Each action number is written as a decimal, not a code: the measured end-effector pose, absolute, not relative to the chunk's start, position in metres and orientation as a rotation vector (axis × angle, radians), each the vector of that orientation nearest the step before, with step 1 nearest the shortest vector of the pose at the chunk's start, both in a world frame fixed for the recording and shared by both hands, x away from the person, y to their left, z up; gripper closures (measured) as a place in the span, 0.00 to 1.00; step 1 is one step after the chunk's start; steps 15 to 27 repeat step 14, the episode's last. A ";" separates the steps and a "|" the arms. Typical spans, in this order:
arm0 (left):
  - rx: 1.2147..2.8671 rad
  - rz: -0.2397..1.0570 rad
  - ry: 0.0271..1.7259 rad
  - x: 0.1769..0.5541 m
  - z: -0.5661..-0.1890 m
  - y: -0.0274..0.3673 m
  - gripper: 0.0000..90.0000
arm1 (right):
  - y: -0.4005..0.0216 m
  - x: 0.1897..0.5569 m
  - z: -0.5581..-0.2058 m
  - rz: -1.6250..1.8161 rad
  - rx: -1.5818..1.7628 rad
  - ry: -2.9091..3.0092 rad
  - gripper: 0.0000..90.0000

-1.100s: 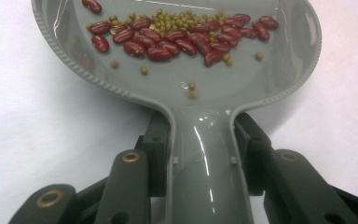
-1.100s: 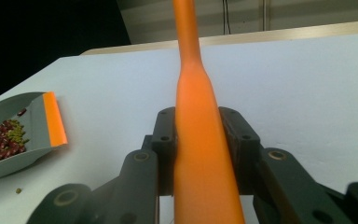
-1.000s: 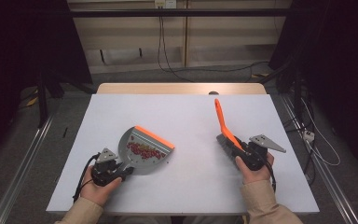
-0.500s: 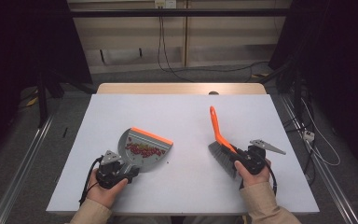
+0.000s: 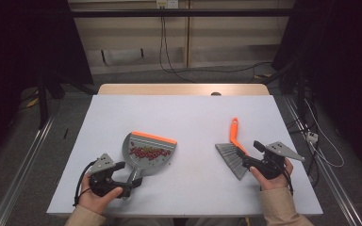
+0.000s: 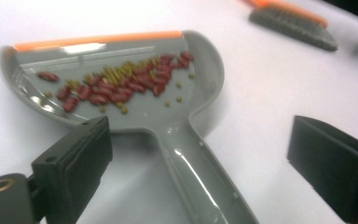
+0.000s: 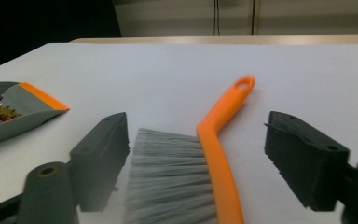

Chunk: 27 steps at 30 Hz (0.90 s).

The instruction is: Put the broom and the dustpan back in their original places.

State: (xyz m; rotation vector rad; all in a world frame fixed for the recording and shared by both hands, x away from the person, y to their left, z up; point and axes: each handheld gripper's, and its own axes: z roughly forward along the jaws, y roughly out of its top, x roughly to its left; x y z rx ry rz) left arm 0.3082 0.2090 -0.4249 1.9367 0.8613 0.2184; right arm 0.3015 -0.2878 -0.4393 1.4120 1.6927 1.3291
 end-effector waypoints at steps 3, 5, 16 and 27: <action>1.879 0.260 0.790 0.316 -0.422 0.220 0.07 | -0.289 0.292 -0.443 1.371 1.375 1.727 0.20; 1.823 0.255 0.766 0.323 -0.422 0.226 0.07 | -0.290 0.285 -0.445 1.371 1.364 1.751 0.17; 1.764 0.299 0.711 0.332 -0.420 0.232 0.07 | -0.287 0.272 -0.449 1.390 1.310 1.808 0.16; 1.764 0.299 0.711 0.332 -0.420 0.232 0.07 | -0.287 0.272 -0.449 1.390 1.310 1.808 0.16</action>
